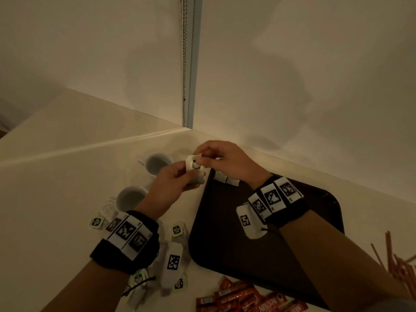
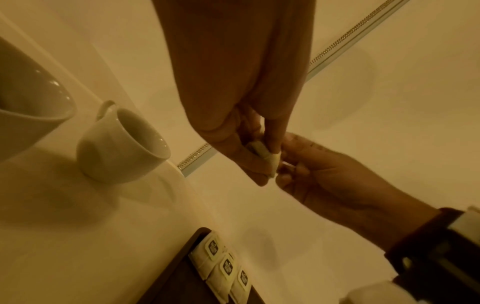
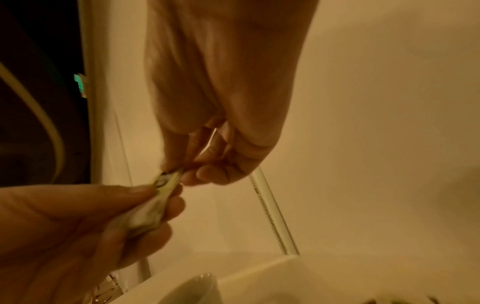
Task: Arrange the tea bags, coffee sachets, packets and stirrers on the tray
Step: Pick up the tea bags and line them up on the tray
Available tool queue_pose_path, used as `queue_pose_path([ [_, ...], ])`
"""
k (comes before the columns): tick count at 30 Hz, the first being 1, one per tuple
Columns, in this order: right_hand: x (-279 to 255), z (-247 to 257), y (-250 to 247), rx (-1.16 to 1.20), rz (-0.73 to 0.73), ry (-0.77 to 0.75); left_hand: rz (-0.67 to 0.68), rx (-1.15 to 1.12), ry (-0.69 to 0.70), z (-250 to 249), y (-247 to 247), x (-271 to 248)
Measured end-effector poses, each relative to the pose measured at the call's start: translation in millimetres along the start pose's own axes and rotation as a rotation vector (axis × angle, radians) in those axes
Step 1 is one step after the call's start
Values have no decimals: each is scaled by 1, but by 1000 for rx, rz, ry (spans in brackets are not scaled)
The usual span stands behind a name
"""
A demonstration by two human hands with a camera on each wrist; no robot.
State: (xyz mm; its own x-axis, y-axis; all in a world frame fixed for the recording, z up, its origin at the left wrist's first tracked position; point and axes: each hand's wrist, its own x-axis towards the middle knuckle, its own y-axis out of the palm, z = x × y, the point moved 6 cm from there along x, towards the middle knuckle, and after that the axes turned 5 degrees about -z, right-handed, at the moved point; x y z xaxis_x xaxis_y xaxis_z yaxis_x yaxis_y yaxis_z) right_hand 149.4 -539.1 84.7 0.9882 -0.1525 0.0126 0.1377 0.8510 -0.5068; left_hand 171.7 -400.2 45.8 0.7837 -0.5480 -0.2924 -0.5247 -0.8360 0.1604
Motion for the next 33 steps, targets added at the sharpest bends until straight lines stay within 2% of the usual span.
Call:
queue_pose_path([
  [3, -1, 24, -9, -11, -87, -109, -7, 54, 86, -12, 1, 0],
  [7, -10, 39, -16, 46, -123, -159, -30, 133, 274, -32, -1, -2],
  [11, -17, 45, -23, 33, -176, -180, -44, 43, 296, -37, 2, -6],
  [16, -26, 57, -29, -110, -186, -245, -16, 113, 325, -33, 7, -9],
  [18, -29, 57, -32, -137, -165, -231, 38, 165, 310, -30, 12, -9],
  [22, -34, 29, -55, -217, -190, -97, 41, 284, 234, -17, 0, -16],
  [27, -51, -52, -70, -448, -118, 193, 100, 346, 163, 4, -47, -53],
  [30, -64, -102, -65, -447, -47, 375, 54, 423, 74, 23, -83, -79],
  [33, -67, -132, -62, -456, -57, 443, 1, 435, -51, 46, -113, -108],
])
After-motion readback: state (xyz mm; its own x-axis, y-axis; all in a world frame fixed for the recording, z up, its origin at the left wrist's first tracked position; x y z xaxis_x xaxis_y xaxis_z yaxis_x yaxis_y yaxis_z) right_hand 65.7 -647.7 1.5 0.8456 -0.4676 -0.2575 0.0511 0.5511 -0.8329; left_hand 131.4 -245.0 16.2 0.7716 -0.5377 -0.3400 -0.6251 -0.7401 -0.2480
